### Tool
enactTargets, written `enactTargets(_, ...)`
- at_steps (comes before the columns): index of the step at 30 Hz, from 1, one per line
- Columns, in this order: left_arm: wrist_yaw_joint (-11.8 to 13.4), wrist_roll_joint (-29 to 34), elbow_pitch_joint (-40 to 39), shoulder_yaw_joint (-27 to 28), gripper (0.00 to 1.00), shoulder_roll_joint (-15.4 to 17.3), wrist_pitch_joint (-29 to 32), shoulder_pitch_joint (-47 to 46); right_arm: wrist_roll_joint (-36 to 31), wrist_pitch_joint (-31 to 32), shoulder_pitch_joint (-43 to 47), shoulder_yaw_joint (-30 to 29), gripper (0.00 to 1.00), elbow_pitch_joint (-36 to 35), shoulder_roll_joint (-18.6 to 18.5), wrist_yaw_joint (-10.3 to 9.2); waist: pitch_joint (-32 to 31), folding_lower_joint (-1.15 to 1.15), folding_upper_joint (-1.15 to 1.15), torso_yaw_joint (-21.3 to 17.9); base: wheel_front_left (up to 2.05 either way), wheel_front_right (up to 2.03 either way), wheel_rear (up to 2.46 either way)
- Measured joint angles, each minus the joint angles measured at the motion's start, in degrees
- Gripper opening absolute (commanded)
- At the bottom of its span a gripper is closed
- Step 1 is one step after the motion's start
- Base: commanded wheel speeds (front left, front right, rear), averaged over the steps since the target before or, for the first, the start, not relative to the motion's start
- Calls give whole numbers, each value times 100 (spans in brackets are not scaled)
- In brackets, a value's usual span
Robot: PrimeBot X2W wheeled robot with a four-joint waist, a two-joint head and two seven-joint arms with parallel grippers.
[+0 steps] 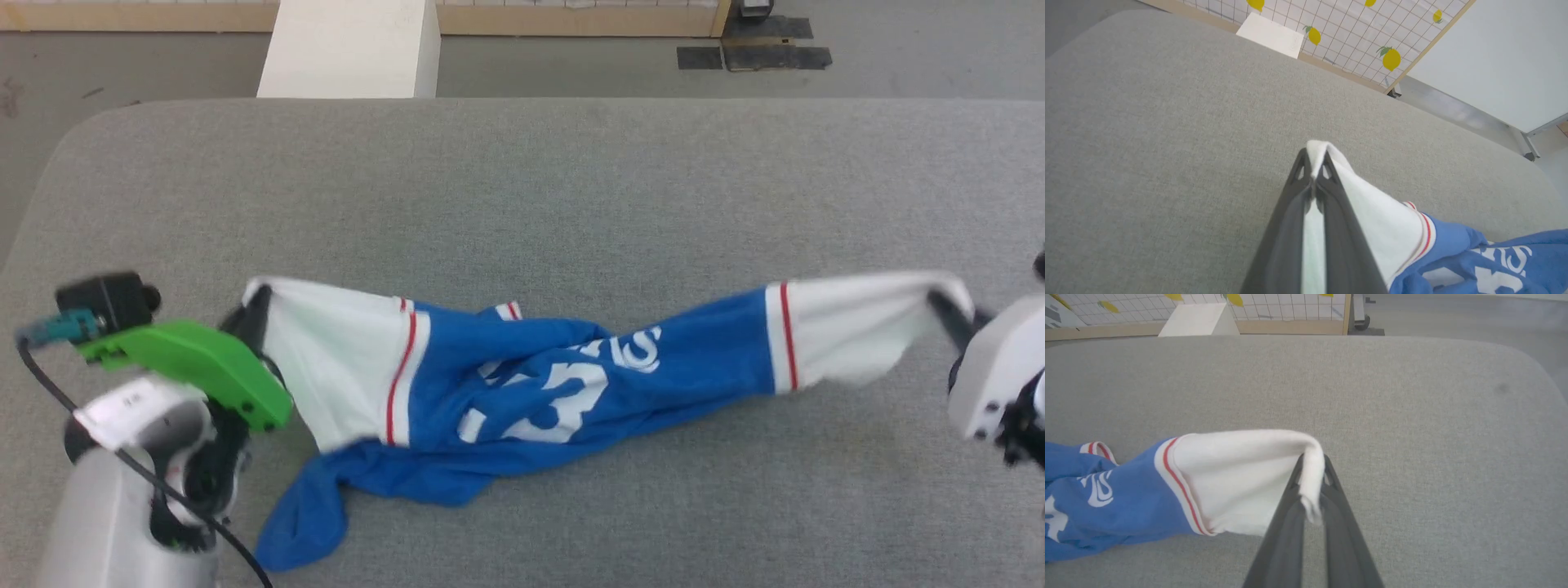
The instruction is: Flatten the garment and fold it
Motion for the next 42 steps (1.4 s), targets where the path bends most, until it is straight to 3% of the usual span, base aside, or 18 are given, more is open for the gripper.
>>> enactTargets(9,-174,283,103,-74,0,314,-32,-1666,143,-428,-1657,254,0,279,-658,0,-223,0,0,5,0,0,0)
enactTargets(21,-327,411,753,22,0,512,-441,-3361,711,-720,-3137,256,0,853,-1136,0,-580,0,0,81,0,0,0)
enactTargets(32,-505,522,1549,-104,0,794,-322,-4208,918,-600,-3882,250,0,1235,-1046,0,-494,0,0,92,0,0,0)
enactTargets(42,-568,942,2537,-371,0,880,-522,-5664,125,-567,-5942,430,0,2207,-599,0,310,0,0,33,0,0,0)
